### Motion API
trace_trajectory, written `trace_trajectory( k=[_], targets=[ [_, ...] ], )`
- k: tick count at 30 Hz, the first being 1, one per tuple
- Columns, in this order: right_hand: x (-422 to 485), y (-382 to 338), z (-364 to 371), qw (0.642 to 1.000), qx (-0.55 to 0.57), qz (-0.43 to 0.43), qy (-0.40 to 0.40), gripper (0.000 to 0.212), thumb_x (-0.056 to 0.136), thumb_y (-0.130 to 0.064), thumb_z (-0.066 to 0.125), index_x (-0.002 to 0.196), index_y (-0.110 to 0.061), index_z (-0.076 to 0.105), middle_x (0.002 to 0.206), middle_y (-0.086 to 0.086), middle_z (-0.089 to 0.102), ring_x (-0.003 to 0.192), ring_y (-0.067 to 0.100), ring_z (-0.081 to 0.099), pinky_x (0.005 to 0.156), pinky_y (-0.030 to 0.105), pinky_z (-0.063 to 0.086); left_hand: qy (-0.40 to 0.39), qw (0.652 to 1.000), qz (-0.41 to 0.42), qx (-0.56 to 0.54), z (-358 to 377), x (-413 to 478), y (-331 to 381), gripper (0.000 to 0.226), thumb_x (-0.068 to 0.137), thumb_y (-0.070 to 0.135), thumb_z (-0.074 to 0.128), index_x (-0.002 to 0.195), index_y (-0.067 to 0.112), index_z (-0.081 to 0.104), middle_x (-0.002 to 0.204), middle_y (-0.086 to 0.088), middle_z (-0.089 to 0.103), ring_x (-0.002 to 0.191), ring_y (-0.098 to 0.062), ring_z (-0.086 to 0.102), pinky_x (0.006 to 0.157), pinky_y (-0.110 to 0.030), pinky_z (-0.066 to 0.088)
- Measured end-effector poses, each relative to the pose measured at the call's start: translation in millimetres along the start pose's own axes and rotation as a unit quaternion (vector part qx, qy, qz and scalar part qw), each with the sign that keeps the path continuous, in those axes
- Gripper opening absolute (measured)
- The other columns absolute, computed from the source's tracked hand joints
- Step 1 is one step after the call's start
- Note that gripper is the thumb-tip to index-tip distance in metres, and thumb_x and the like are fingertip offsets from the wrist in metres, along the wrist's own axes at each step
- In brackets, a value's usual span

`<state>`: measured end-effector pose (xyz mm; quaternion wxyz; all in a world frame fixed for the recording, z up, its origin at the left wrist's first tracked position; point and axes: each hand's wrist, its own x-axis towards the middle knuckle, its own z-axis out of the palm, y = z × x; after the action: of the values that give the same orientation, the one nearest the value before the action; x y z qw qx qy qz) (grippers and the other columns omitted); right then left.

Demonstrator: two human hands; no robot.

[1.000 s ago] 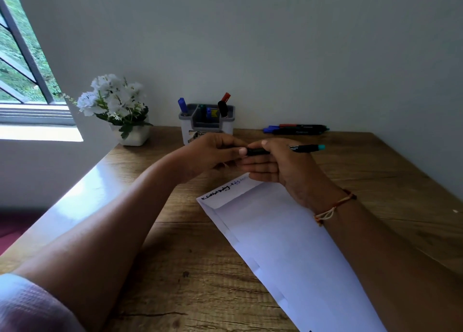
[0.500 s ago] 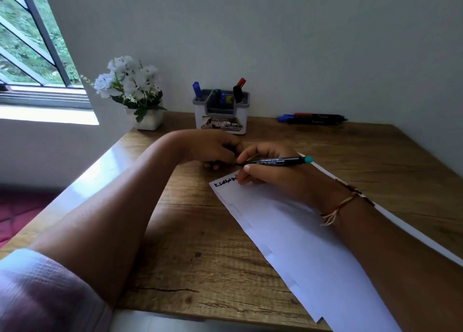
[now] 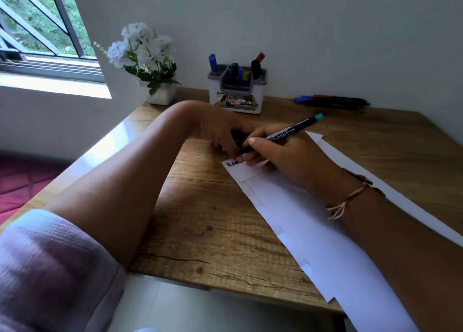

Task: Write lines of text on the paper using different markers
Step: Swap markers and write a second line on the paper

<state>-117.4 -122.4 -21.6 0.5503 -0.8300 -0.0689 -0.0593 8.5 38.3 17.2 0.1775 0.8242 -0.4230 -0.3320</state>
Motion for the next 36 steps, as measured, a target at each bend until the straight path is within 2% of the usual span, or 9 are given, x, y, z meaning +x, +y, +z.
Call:
trace_trajectory(
  k=[4, 10, 14, 18, 22, 24, 32, 34, 36],
  targets=[
    [-1, 0, 8, 1.000, -0.017, 0.017, -0.018, 0.012, 0.094, -0.023, 0.064, 0.091, -0.017, 0.075, 0.078, 0.002, 0.078, 0.076, 0.015, 0.076, 0.063, 0.026, 0.058, -0.009, 1.000, 0.003, 0.000, 0, 0, 0, 0.039, 0.086, 0.000, 0.068, 0.118, 0.021, 0.063, 0.120, -0.025, 0.062, 0.115, -0.053, 0.052, 0.100, -0.070, 0.039],
    [1, 3, 11, 1.000, 0.000, 0.028, -0.007, 0.011, 0.091, -0.020, 0.067, 0.088, -0.014, 0.075, 0.075, 0.002, 0.077, 0.068, 0.011, 0.074, 0.051, 0.010, 0.048, -0.009, 1.000, 0.000, 0.007, 0, 0, 0, 0.042, 0.087, 0.003, 0.069, 0.127, 0.012, 0.059, 0.120, -0.026, 0.062, 0.111, -0.053, 0.054, 0.097, -0.069, 0.041],
    [2, 4, 12, 1.000, -0.008, 0.024, -0.011, 0.012, 0.090, -0.021, 0.068, 0.090, -0.012, 0.076, 0.074, 0.001, 0.077, 0.067, 0.010, 0.074, 0.053, 0.011, 0.049, -0.009, 1.000, -0.003, 0.004, -1, 0, 0, 0.045, 0.087, 0.002, 0.068, 0.130, 0.014, 0.058, 0.121, -0.028, 0.060, 0.100, -0.048, 0.057, 0.091, -0.061, 0.047],
    [3, 5, 13, 0.999, -0.047, 0.001, -0.021, 0.010, 0.088, -0.020, 0.068, 0.085, -0.015, 0.076, 0.074, -0.001, 0.076, 0.071, 0.011, 0.074, 0.064, 0.017, 0.056, -0.006, 1.000, -0.002, 0.007, -2, 1, -1, 0.044, 0.087, 0.004, 0.070, 0.128, 0.016, 0.059, 0.117, -0.024, 0.062, 0.091, -0.038, 0.057, 0.083, -0.051, 0.048],
    [3, 5, 13, 0.998, -0.054, 0.003, -0.018, 0.011, 0.086, -0.019, 0.067, 0.079, -0.016, 0.075, 0.070, -0.001, 0.076, 0.067, 0.009, 0.073, 0.059, 0.015, 0.052, -0.002, 1.000, -0.007, 0.005, -1, 1, -2, 0.045, 0.088, 0.004, 0.069, 0.130, 0.016, 0.058, 0.120, -0.022, 0.063, 0.107, -0.047, 0.058, 0.098, -0.063, 0.043],
    [4, 5, 12, 0.999, -0.050, 0.006, -0.009, 0.011, 0.087, -0.021, 0.067, 0.080, -0.018, 0.074, 0.071, -0.001, 0.076, 0.068, 0.009, 0.073, 0.060, 0.016, 0.053, 0.000, 1.000, -0.006, -0.001, 0, 2, -3, 0.047, 0.087, 0.003, 0.069, 0.131, 0.015, 0.058, 0.121, -0.023, 0.062, 0.111, -0.051, 0.054, 0.098, -0.061, 0.044],
    [4, 5, 13, 0.998, -0.052, 0.003, -0.027, 0.011, 0.086, -0.018, 0.068, 0.079, -0.014, 0.075, 0.071, 0.001, 0.076, 0.069, 0.012, 0.073, 0.064, 0.018, 0.056, -0.004, 1.000, 0.000, 0.000, -2, 2, -4, 0.043, 0.088, 0.004, 0.069, 0.128, 0.015, 0.059, 0.117, -0.022, 0.064, 0.096, -0.044, 0.058, 0.089, -0.060, 0.047],
    [5, 4, 13, 0.998, -0.057, 0.008, -0.021, 0.011, 0.085, -0.018, 0.067, 0.077, -0.015, 0.074, 0.070, 0.000, 0.076, 0.067, 0.010, 0.073, 0.061, 0.016, 0.054, -0.006, 1.000, 0.002, -0.008, -2, 3, -5, 0.042, 0.088, 0.005, 0.069, 0.127, 0.016, 0.060, 0.116, -0.023, 0.064, 0.093, -0.037, 0.057, 0.086, -0.056, 0.047],
    [4, 2, 13, 0.998, -0.057, 0.013, -0.014, 0.011, 0.084, -0.019, 0.067, 0.075, -0.017, 0.073, 0.068, -0.001, 0.075, 0.065, 0.008, 0.073, 0.057, 0.013, 0.051, -0.007, 1.000, 0.002, -0.010, -2, 3, -5, 0.043, 0.087, 0.006, 0.070, 0.127, 0.016, 0.060, 0.117, -0.023, 0.064, 0.095, -0.042, 0.058, 0.087, -0.057, 0.047]
  ],
)
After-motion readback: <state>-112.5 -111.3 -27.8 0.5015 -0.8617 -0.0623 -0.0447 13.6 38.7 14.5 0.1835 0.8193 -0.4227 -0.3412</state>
